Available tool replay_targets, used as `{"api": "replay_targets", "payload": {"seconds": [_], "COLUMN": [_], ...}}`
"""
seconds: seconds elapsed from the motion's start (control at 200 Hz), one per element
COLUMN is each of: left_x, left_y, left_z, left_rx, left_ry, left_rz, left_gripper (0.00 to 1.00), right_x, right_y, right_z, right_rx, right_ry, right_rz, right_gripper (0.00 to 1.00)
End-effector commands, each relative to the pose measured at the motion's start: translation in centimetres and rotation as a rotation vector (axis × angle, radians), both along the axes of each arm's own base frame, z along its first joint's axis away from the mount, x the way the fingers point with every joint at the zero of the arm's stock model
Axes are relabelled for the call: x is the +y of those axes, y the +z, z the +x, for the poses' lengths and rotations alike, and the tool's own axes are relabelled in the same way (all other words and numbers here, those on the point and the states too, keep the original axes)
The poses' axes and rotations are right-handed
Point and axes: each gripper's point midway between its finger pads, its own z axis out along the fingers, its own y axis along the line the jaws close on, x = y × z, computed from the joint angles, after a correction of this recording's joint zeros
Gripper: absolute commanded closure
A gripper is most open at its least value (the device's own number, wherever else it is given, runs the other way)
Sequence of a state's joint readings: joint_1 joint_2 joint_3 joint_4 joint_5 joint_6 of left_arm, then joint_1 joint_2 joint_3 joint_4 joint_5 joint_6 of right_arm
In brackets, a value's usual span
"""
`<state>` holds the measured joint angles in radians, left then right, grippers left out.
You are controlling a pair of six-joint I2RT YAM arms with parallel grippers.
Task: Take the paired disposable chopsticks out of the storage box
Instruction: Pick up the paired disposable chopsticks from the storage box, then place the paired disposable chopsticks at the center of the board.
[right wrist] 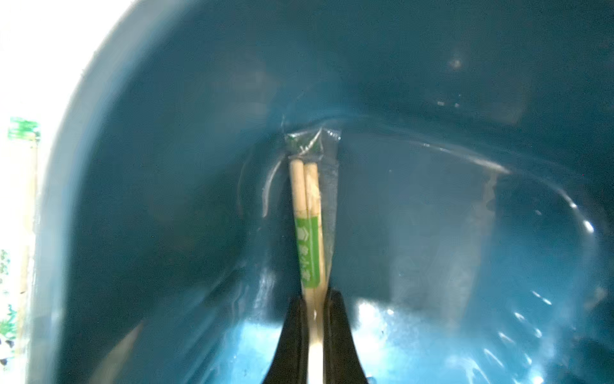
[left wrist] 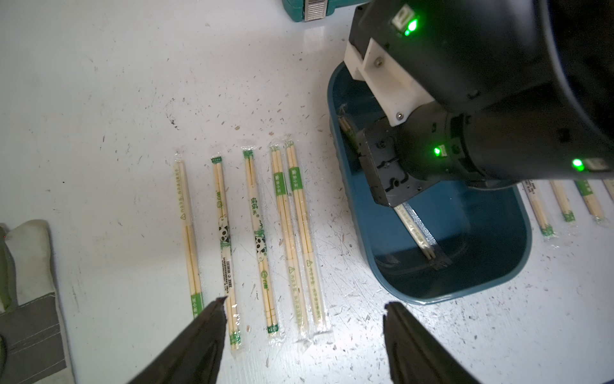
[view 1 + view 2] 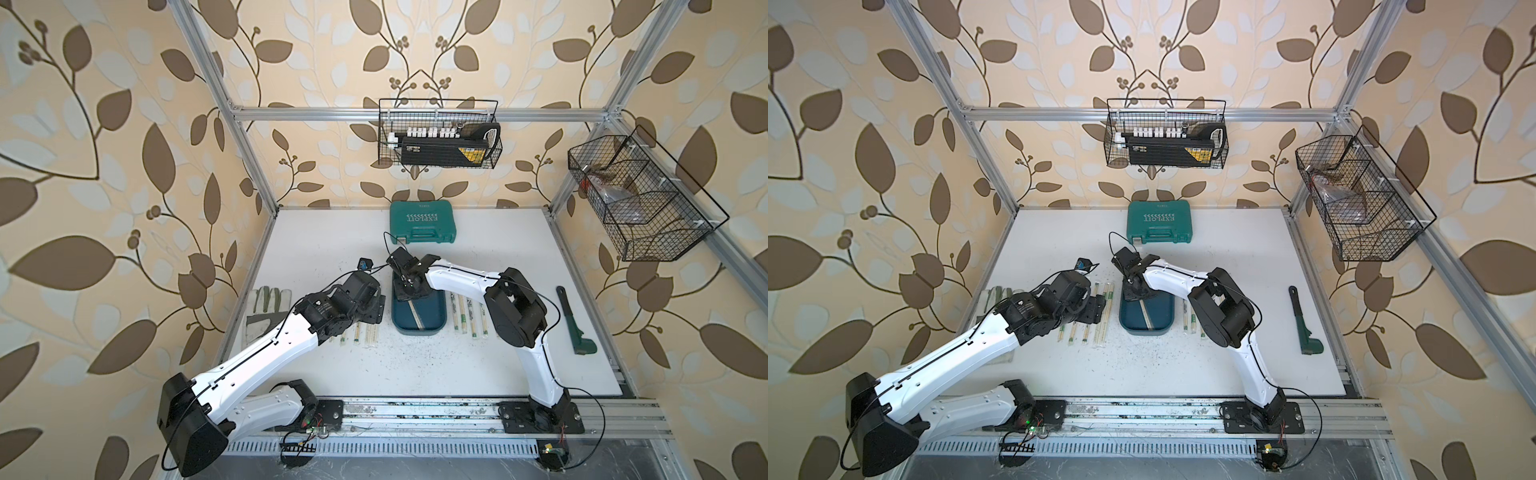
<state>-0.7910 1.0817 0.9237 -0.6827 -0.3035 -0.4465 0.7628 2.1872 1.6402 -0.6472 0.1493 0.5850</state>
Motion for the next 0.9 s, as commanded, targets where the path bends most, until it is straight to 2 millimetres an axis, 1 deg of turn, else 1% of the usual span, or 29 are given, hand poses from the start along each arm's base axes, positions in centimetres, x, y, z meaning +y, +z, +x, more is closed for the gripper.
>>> {"api": "replay_targets", "payload": {"seconds": [0.0,0.09,0.261,0.371,0.381,0.396,0.471,0.566,0.611,0.681,0.757,0.792,0.802,0.807,0.812,0.827,0.847,0.852,0.857,0.867,0.897], "left_x": [-0.3,-0.4,-0.6,-0.9,-0.9,-1.0,-1.1,-1.3,-1.3,-1.6,-1.9,-2.2,-2.3,-2.3,-2.3,-2.5,-2.6,-2.6,-2.6,-2.7,-3.0], "left_y": [0.8,0.6,0.6,0.5,0.5,0.5,0.5,0.7,0.7,0.9,1.2,1.4,1.4,1.4,1.4,1.5,1.6,1.6,1.7,1.7,1.8], "left_z": [0.5,0.6,0.9,1.2,1.2,1.2,1.3,1.5,1.5,1.7,1.9,2.0,2.0,2.0,2.0,2.0,2.0,2.0,2.0,2.1,2.1], "left_rx": [-0.01,-0.006,-0.01,-0.008,-0.008,-0.007,-0.007,-0.005,-0.005,-0.007,-0.01,-0.009,-0.009,-0.008,-0.005,-0.004,-0.003,-0.002,-0.003,-0.001,0.003], "left_ry": [0.011,0.011,0.014,0.013,0.014,0.014,0.014,0.011,0.01,0.001,-0.008,-0.016,-0.019,-0.02,-0.022,-0.025,-0.028,-0.029,-0.031,-0.033,-0.042], "left_rz": [-0.026,-0.024,-0.021,-0.021,-0.02,-0.021,-0.018,-0.019,-0.019,-0.018,-0.022,-0.024,-0.025,-0.026,-0.025,-0.027,-0.028,-0.029,-0.03,-0.031,-0.034], "left_gripper": [0.22,0.21,0.21,0.21,0.21,0.21,0.2,0.19,0.19,0.19,0.19,0.19,0.19,0.19,0.19,0.18,0.17,0.17,0.17,0.16,0.15], "right_x": [-2.6,-2.3,-1.9,-0.8,-1.4,-1.7,-2.1,-3.2,-4.0,-5.9,-8.5,-10.1,-10.7,-11.4,-11.4,-12.4,-13.7,-14.5,-14.5,-15.2,-17.7], "right_y": [-2.8,-0.1,5.9,9.1,9.3,9.8,11.7,13.9,15.0,17.0,18.9,19.6,19.8,19.8,19.8,20.0,19.9,19.8,19.8,19.8,19.2], "right_z": [-1.7,-1.4,-0.8,-0.9,-0.5,-0.3,-0.2,-0.2,0.0,0.5,0.7,0.9,1.0,0.9,0.9,0.9,0.9,0.8,0.8,0.8,0.6], "right_rx": [0.07,0.033,-0.061,-0.106,-0.111,-0.117,-0.148,-0.18,-0.199,-0.234,-0.251,-0.263,-0.265,-0.266,-0.266,-0.268,-0.264,-0.26,-0.26,-0.258,-0.242], "right_ry": [-0.026,-0.025,0.001,0.035,0.02,0.017,0.025,0.018,0.003,-0.03,-0.064,-0.091,-0.101,-0.109,-0.109,-0.122,-0.138,-0.147,-0.147,-0.157,-0.195], "right_rz": [-0.09,-0.015,0.123,0.265,0.272,0.28,0.304,0.321,0.329,0.34,0.321,0.289,0.274,0.255,0.255,0.228,0.184,0.161,0.161,0.138,0.069], "right_gripper": [1.0,1.0,1.0,1.0,1.0,1.0,1.0,1.0,1.0,1.0,1.0,1.0,1.0,1.0,1.0,1.0,1.0,1.0,1.0,1.0,1.0]}}
